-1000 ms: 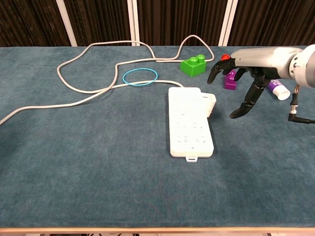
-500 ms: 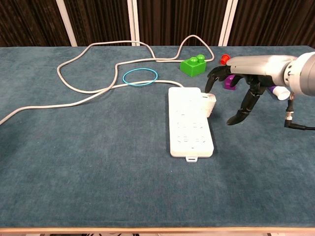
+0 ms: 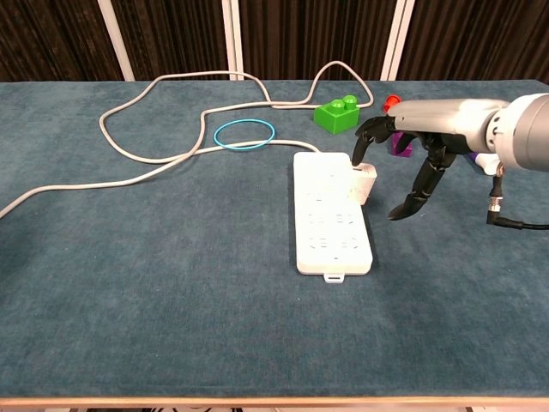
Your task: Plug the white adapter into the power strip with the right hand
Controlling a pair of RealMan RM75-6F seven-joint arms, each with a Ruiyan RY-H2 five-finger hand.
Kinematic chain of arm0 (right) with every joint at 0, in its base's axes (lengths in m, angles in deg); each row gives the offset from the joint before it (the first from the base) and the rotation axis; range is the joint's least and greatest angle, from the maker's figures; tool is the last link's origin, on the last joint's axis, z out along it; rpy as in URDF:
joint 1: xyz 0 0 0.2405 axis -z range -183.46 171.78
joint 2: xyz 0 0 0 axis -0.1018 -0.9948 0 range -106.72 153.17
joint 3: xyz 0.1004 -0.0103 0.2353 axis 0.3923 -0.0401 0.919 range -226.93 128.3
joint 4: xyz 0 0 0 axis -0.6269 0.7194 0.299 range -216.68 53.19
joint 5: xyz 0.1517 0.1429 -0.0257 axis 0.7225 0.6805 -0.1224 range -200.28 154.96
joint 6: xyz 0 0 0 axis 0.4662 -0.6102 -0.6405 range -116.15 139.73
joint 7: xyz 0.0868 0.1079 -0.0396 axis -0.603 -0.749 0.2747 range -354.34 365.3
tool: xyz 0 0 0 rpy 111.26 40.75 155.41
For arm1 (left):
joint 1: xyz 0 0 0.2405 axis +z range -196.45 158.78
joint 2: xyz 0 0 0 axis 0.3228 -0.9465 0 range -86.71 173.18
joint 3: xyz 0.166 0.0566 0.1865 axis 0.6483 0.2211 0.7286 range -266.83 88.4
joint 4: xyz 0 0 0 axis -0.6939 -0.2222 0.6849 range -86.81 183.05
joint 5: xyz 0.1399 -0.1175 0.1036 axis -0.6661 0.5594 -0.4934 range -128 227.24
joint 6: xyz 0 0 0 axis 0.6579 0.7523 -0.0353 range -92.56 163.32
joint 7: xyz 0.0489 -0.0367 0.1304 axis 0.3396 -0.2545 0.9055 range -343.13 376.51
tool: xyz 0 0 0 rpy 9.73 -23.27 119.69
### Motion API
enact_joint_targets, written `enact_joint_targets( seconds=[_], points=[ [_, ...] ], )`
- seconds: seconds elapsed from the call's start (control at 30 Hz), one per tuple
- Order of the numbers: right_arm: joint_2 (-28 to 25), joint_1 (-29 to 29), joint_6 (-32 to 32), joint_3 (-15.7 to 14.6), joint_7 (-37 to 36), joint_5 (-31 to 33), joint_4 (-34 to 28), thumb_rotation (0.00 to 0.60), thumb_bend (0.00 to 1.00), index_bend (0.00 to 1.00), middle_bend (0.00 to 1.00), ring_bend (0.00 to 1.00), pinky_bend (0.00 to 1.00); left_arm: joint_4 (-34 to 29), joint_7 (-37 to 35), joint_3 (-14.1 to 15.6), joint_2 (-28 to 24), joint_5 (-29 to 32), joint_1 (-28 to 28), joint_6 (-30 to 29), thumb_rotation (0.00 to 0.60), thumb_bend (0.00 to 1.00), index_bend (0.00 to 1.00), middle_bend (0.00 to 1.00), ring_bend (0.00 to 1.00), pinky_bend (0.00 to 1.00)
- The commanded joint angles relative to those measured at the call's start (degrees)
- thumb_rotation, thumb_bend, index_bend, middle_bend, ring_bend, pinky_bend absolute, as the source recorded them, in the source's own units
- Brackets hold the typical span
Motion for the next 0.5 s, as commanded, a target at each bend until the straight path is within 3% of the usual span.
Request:
enact_joint_targets(
  seconds=[0.03, 0.5],
  points=[
    [0.41, -0.02, 0.03, -0.16, 0.13, 0.50, 0.48, 0.600, 0.19, 0.29, 0.06, 0.10, 0.16, 0.10, -0.11, -0.12, 0.00, 0.21, -0.01, 0.00, 0.600, 0.14, 0.30, 0.10, 0.04, 0.11],
    [1.37, 0.00, -0.26, -0.61, 0.88, 0.67, 0.85, 0.600, 0.19, 0.33, 0.06, 0.10, 0.16, 0.11, -0.31, -0.15, -0.10, 0.19, 0.00, -0.06, 0.600, 0.14, 0.30, 0.10, 0.04, 0.11]
  ],
)
